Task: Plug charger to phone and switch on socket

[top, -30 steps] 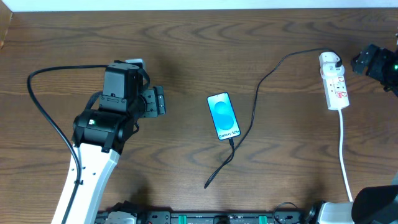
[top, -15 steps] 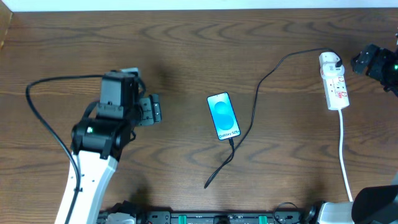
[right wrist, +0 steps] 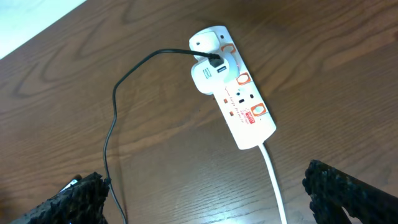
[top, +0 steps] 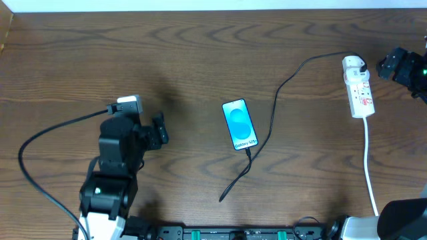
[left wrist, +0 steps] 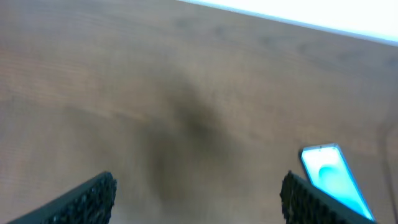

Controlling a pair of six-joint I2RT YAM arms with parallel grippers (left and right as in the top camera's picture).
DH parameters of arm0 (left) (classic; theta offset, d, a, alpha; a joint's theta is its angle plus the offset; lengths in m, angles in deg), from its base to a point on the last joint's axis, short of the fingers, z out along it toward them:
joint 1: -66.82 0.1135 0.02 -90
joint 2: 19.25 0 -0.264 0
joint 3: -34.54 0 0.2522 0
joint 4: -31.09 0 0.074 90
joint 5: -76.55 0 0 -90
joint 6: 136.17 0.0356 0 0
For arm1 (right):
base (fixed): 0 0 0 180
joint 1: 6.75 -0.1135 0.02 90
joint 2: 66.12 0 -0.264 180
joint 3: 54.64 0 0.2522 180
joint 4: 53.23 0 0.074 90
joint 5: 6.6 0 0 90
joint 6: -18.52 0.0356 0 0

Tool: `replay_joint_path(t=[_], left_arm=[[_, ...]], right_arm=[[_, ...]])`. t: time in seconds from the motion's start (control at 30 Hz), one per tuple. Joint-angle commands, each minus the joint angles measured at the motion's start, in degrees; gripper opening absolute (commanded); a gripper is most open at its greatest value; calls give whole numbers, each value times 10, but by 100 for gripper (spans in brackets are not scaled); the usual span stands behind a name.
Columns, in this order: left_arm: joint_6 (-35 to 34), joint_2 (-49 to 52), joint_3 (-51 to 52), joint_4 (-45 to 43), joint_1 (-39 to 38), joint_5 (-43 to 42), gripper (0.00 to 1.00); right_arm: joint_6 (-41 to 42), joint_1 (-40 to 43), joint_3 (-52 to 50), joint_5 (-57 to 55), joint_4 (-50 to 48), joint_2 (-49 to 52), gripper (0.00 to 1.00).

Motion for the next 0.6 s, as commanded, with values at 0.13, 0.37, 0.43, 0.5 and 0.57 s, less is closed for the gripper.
replay_joint_path(t=[0.13, 0.37, 0.43, 0.5, 0.57], left_arm=[[7, -64, 82, -122, 21, 3, 84], [8, -126, 176, -291, 33, -10, 84], [8, -149, 211, -345, 41, -17, 85], [25, -179, 256, -411, 49, -32, 85], [48, -200, 287, -458, 53, -43, 85]], right_arm=[[5, 3, 5, 5, 0, -3, 99], [5, 3, 5, 5, 0, -3, 99], [5, 3, 5, 5, 0, -3, 99], [5, 3, 5, 5, 0, -3, 99], [5, 3, 5, 5, 0, -3, 99]])
